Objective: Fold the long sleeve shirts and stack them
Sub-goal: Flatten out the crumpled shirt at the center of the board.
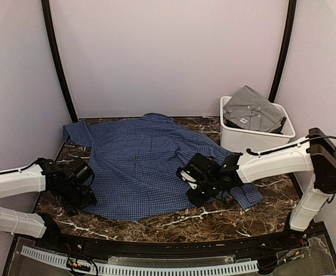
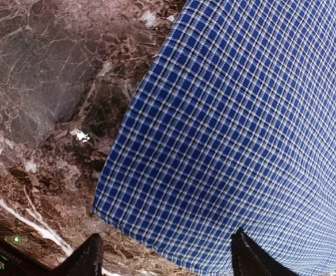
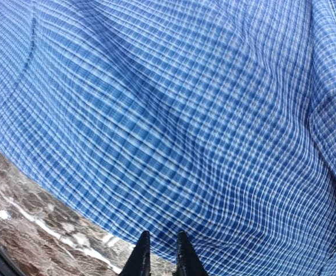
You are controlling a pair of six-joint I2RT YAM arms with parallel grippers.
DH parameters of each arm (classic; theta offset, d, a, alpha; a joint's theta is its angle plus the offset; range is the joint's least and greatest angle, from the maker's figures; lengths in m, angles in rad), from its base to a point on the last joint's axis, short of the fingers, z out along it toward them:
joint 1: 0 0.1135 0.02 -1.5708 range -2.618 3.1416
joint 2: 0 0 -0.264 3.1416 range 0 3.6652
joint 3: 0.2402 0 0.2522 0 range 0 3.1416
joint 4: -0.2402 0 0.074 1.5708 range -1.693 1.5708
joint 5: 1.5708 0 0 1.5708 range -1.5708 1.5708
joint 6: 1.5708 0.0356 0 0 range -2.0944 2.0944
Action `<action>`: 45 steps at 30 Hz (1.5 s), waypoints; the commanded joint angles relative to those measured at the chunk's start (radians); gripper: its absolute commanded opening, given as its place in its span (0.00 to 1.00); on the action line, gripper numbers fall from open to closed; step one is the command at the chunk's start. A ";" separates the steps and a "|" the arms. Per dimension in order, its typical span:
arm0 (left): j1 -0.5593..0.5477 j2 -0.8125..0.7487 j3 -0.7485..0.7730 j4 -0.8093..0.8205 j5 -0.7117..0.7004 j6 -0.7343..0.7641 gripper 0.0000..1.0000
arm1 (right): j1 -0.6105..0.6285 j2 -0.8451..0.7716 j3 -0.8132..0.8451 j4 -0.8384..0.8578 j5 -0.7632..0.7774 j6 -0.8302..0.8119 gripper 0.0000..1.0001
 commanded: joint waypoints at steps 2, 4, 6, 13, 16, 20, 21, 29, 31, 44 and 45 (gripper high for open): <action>-0.005 0.093 -0.037 0.141 -0.038 -0.018 0.64 | 0.009 0.019 0.100 -0.051 -0.032 -0.028 0.04; -0.005 0.125 -0.036 0.164 -0.060 -0.003 0.49 | 0.007 0.015 0.124 -0.080 -0.050 -0.037 0.00; -0.005 0.141 -0.011 0.147 -0.099 0.016 0.27 | 0.009 0.004 0.143 -0.106 -0.064 -0.045 0.00; 0.008 0.114 0.086 0.059 -0.230 0.110 0.00 | 0.010 -0.053 0.041 -0.101 -0.071 -0.032 0.40; 0.026 0.109 0.102 0.042 -0.245 0.136 0.00 | 0.032 -0.066 -0.026 -0.046 -0.030 -0.011 0.55; 0.064 0.101 0.117 0.046 -0.243 0.180 0.00 | 0.069 -0.052 -0.082 0.036 0.023 0.007 0.62; 0.078 0.101 0.125 0.044 -0.241 0.196 0.00 | 0.077 -0.044 -0.093 0.055 0.038 0.010 0.64; 0.123 0.091 0.201 0.008 -0.265 0.271 0.00 | 0.085 0.043 -0.036 0.083 0.165 0.015 0.35; 0.129 0.086 0.230 -0.014 -0.279 0.290 0.00 | 0.084 0.025 0.011 0.036 0.159 -0.007 0.08; 0.216 0.073 0.378 -0.084 -0.351 0.454 0.00 | 0.083 -0.029 0.249 -0.295 -0.163 -0.089 0.13; 0.217 0.076 0.380 -0.082 -0.348 0.460 0.00 | 0.084 -0.026 0.232 -0.276 -0.160 -0.086 0.19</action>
